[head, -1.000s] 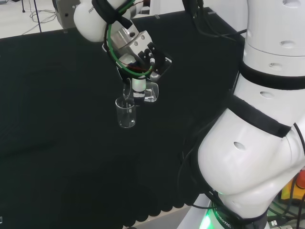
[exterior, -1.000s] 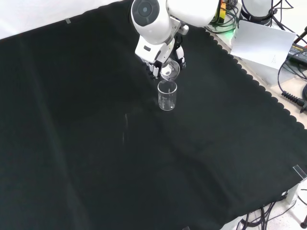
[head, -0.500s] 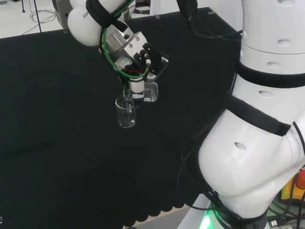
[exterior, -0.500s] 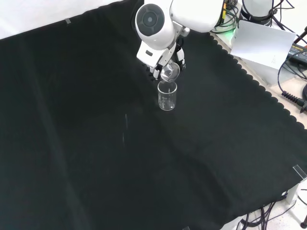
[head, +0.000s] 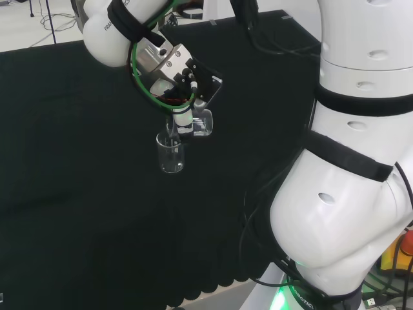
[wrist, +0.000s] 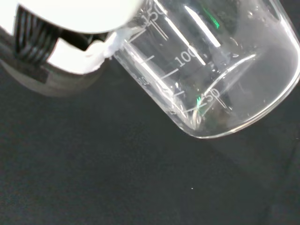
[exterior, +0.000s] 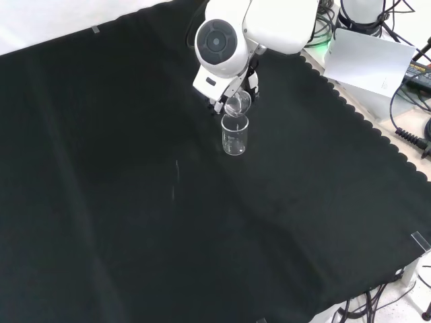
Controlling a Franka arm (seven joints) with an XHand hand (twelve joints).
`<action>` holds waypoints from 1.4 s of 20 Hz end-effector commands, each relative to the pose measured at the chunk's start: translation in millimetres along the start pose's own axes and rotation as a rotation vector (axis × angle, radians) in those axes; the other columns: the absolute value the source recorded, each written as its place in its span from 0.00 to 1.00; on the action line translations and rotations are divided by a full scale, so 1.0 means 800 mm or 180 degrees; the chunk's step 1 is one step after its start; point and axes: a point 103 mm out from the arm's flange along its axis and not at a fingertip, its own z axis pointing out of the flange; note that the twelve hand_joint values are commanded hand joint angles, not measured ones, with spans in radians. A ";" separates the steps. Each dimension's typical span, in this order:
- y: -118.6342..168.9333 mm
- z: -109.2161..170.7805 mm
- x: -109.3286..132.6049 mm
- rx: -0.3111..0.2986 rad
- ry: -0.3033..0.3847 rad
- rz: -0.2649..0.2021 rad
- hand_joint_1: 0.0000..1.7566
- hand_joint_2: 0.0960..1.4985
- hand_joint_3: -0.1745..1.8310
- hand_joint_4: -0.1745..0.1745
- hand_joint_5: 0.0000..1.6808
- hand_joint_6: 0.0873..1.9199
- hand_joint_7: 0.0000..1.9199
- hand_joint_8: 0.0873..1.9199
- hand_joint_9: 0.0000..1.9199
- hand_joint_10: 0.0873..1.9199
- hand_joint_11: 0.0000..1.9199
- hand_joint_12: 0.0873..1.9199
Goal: Pour the water from the handheld beaker into the one on the table.
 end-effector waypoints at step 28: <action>-0.002 -0.012 0.012 0.0249 -0.0420 0.0139 0.67 0.37 0.46 0.45 0.76 0.34 0.83 0.23 0.90 0.03 0.74 0.32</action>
